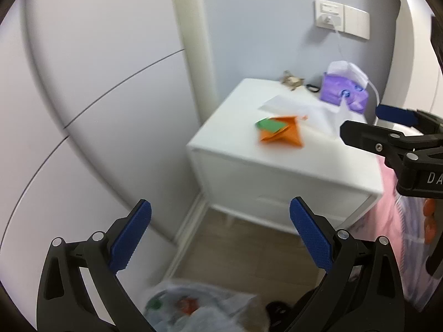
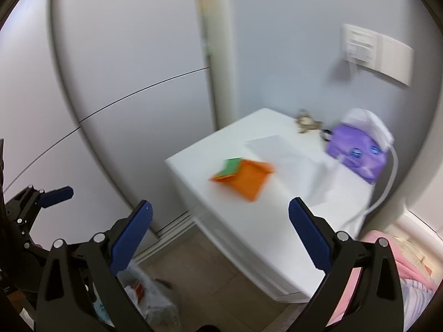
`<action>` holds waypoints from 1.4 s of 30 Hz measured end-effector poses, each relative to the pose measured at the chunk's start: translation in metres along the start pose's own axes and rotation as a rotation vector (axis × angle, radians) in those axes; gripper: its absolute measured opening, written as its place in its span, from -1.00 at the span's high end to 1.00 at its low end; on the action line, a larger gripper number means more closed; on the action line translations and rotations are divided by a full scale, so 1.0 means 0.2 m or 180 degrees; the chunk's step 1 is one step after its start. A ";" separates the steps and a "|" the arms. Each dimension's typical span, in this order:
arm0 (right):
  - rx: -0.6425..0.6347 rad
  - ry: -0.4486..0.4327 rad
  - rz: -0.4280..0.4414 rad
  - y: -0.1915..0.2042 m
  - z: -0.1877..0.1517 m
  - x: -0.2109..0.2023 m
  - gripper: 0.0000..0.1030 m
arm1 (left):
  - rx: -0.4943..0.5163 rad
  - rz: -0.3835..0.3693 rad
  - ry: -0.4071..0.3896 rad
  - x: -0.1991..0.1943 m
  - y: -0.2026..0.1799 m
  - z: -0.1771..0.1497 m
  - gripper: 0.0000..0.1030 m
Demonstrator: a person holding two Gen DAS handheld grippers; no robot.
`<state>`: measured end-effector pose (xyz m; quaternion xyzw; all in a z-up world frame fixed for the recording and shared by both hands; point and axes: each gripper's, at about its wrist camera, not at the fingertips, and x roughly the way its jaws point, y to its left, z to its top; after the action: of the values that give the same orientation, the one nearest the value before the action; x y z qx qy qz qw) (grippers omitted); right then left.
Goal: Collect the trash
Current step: 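Move the right tool back to the nightstand toward the white paper sheet, then close the right tool on the white paper sheet and lift it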
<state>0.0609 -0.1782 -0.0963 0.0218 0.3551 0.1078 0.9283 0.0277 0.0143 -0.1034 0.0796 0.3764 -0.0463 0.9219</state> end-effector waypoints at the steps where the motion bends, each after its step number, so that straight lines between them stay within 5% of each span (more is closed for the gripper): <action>1: 0.0063 -0.0002 -0.0025 -0.05 0.01 0.00 -0.86 | -0.0005 -0.0046 0.0005 0.03 -0.02 0.03 -0.89; 10: 0.0572 0.0086 -0.0319 -0.44 0.06 0.10 -0.86 | 0.0220 -0.0299 0.0016 0.26 -0.33 0.27 -0.88; 20: 0.0894 0.0279 -0.0373 -0.65 0.12 0.28 -0.86 | 0.0675 -0.0390 -0.0055 0.47 -0.62 0.41 -0.88; 33: 0.1083 0.0579 -0.0426 -0.76 0.09 0.58 -0.84 | 0.0531 -0.0554 0.0110 0.77 -0.61 0.47 -0.88; 36: 0.1060 0.0641 -0.0447 -0.77 0.09 0.63 -0.25 | 0.0488 -0.0561 0.0129 0.80 -0.59 0.46 -0.88; 38: 0.1064 0.0670 -0.0451 -0.77 0.08 0.65 -0.17 | 0.0468 -0.0556 0.0132 0.82 -0.58 0.46 -0.88; 42: 0.1041 0.0728 -0.0467 -0.77 0.07 0.70 0.50 | 0.0413 -0.0562 0.0143 0.84 -0.56 0.47 -0.89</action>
<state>0.1996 -0.2975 -0.1948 0.1339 0.4715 -0.0175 0.8715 0.1950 -0.1164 -0.1670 0.1067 0.3986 -0.1498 0.8985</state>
